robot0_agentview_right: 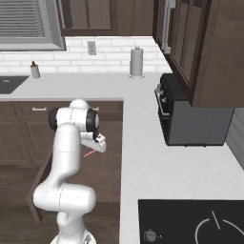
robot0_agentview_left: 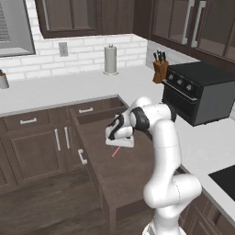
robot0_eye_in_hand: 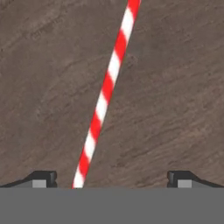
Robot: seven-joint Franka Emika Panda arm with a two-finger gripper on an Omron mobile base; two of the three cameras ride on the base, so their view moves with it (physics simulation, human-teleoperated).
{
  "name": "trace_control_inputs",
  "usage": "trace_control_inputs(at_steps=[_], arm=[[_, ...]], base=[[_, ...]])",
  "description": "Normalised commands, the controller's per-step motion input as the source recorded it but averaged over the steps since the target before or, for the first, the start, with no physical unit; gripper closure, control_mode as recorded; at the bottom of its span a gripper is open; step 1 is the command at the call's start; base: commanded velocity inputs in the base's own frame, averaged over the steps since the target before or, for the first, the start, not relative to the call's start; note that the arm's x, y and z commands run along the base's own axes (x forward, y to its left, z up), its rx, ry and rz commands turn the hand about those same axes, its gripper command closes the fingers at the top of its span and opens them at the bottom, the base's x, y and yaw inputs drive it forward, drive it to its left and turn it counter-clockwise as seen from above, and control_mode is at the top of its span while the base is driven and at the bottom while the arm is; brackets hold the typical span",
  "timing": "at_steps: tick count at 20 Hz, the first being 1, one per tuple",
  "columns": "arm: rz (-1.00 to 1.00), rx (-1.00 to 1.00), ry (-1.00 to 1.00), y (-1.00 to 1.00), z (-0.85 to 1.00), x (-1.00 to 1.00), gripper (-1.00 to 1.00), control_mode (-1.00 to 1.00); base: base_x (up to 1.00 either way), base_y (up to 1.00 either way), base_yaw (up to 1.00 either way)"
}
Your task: Take a straw from the drawer in front and place it inside the glass cup on the dining counter.
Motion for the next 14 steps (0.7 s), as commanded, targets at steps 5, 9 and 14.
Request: trace_control_inputs(at_steps=[5, 9, 14], arm=[[-0.12, 0.0, 0.01, 0.0, -0.23, 0.42, -1.0, -1.0], [-0.1, 0.0, 0.02, 0.0, -0.1, 0.37, -1.0, -1.0], [-0.07, 0.0, 0.03, 0.0, -0.22, 0.14, -1.0, -1.0]], base=[[0.0, 0.0, 0.0], [0.0, 0.0, 0.0], [0.0, 0.0, 0.0]])
